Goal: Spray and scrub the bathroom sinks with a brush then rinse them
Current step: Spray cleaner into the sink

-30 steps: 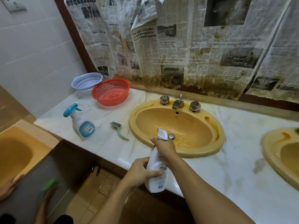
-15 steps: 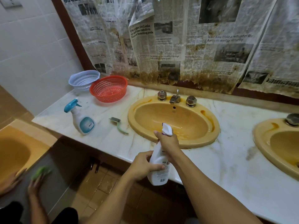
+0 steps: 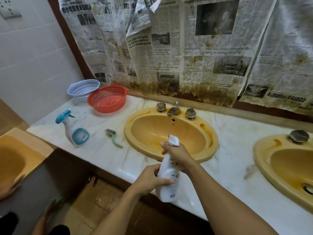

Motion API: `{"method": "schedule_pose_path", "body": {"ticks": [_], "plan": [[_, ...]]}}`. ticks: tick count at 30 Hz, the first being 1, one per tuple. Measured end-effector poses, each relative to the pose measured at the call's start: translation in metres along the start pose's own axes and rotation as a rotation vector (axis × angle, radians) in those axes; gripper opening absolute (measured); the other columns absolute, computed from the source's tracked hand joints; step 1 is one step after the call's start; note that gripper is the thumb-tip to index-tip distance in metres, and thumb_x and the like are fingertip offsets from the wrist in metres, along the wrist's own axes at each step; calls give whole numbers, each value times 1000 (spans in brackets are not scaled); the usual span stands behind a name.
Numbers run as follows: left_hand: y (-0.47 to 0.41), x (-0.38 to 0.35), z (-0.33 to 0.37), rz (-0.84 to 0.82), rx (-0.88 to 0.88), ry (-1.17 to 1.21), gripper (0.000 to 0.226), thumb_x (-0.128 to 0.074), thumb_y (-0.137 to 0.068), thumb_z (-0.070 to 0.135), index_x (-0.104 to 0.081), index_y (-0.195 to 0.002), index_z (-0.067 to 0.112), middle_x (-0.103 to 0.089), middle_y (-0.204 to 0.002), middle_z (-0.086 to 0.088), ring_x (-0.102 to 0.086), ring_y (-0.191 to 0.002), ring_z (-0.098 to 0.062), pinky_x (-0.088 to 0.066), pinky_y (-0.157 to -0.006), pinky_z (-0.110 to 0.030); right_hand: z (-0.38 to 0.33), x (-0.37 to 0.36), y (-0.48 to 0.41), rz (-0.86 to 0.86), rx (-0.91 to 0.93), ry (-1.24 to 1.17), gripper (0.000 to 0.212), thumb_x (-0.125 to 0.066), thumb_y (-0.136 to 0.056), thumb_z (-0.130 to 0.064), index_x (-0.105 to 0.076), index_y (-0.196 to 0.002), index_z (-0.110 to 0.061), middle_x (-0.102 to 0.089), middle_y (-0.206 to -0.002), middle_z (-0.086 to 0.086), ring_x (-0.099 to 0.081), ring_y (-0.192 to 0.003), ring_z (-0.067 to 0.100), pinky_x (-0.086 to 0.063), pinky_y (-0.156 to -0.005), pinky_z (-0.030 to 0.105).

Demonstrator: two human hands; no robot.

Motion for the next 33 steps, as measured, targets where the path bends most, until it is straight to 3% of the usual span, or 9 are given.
{"method": "schedule_pose_path", "body": {"ticks": [3,6,9,13,17,22,27,31,33], "plan": [[-8,2,-14,-13,56,-126,74,-94,-68,47,-62,-134,37,-65,-136,13,-61,-125,-9,-51,-108,-41,-1,27,1,-68,-32,73,48,-80,-80,-52,-71,-108,-14,-76,-90,8,-65,-77,22,-51,-75,38],[-15,17,-35,178,164,-349,99,-94,-65,49,-44,-150,37,-40,-158,7,-39,-144,-12,-40,-114,-34,-2,56,-1,-149,-71,199,45,-80,-82,-49,-72,-102,-10,-77,-97,13,-67,-73,24,-55,-76,41],[-25,33,-59,303,334,-604,123,-90,-66,60,-20,-163,31,-3,-173,-1,-7,-159,-26,-19,-125,-54,-3,73,-6,-184,-90,282,43,-80,-83,-44,-70,-101,-6,-78,-93,10,-67,-67,23,-57,-74,41],[-41,37,-83,263,463,-660,144,-88,-62,68,6,-165,31,30,-168,0,26,-155,-31,-3,-123,-67,-1,82,-20,-192,-99,335,36,-78,-81,-43,-65,-89,-10,-75,-76,10,-66,-60,22,-52,-67,35],[-54,38,-77,200,564,-816,147,-85,-62,72,18,-161,38,35,-166,-2,23,-155,-37,1,-121,-68,2,87,-37,-278,-128,419,41,-75,-77,-50,-64,-86,-11,-70,-68,11,-64,-60,22,-49,-67,34],[-62,40,-70,148,592,-820,150,-88,-63,67,25,-158,40,40,-163,-2,27,-153,-40,-2,-121,-68,-5,99,-47,-346,-158,425,52,-79,-78,-57,-75,-88,-5,-72,-78,16,-68,-66,24,-53,-68,32],[-63,41,-72,137,602,-815,150,-88,-62,66,24,-158,42,39,-163,0,28,-153,-38,-2,-121,-69,-4,107,-56,-281,-149,571,52,-78,-74,-56,-70,-113,-21,-71,-86,5,-65,-69,19,-47,-63,27],[-62,41,-73,145,601,-798,151,-90,-61,65,23,-158,44,40,-163,1,28,-153,-37,-1,-120,-69,-10,132,-55,-164,-106,727,43,-80,-79,-51,-64,-98,-16,-65,-89,2,-58,-72,16,-42,-62,29],[-62,41,-74,137,603,-797,151,-90,-60,66,24,-158,44,41,-162,2,29,-153,-36,0,-120,-69,-15,146,-53,-233,-107,710,39,-79,-81,-51,-67,-93,-16,-71,-87,2,-60,-75,16,-45,-67,30]]}}
Point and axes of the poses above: each hand's wrist, its own y-axis away from the middle knuckle, its own x-axis out of the back of the hand, z = x × y, the point moved 3 cm from there along -y, towards the middle knuckle
